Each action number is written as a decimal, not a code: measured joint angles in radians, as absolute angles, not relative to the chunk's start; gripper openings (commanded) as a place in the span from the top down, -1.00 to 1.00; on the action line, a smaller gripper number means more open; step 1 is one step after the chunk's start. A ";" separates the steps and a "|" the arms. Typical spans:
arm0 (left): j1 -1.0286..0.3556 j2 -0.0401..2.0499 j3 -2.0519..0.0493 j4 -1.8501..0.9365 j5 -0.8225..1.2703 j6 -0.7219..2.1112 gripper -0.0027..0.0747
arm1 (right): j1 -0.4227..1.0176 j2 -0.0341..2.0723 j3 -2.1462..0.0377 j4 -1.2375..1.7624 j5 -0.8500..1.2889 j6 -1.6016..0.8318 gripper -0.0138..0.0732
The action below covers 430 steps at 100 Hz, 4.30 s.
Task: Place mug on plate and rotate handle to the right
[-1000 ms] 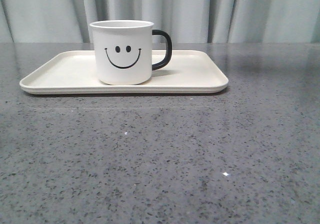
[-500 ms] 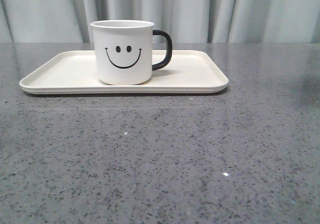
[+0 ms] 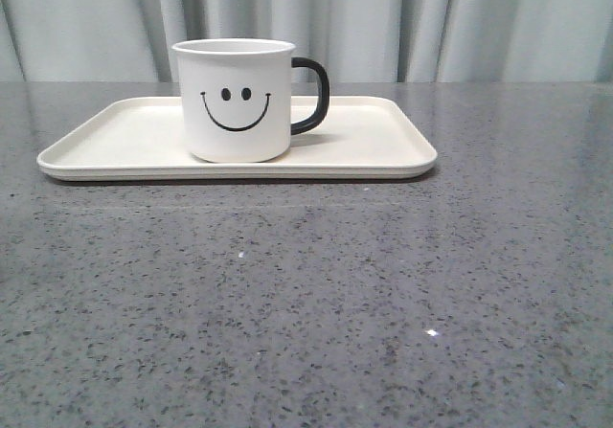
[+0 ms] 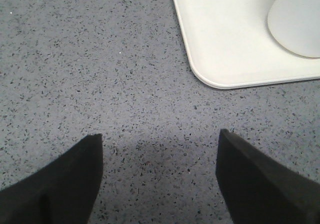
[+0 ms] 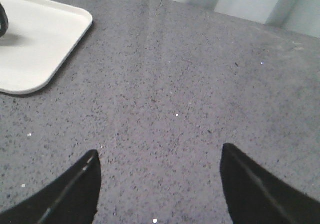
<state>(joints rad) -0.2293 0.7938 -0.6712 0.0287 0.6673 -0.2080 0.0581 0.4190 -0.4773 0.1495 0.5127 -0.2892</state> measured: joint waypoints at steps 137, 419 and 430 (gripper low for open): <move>-0.229 0.799 -0.662 0.029 0.639 -0.208 0.98 | 0.058 0.284 -0.392 0.150 0.355 -0.282 0.83; -0.041 -0.004 0.001 0.091 0.104 -0.205 0.98 | 0.079 -0.010 0.026 0.012 0.173 -0.012 0.83; -0.041 -0.004 0.001 0.091 0.104 -0.205 0.98 | 0.079 -0.010 0.027 0.000 0.147 -0.007 0.83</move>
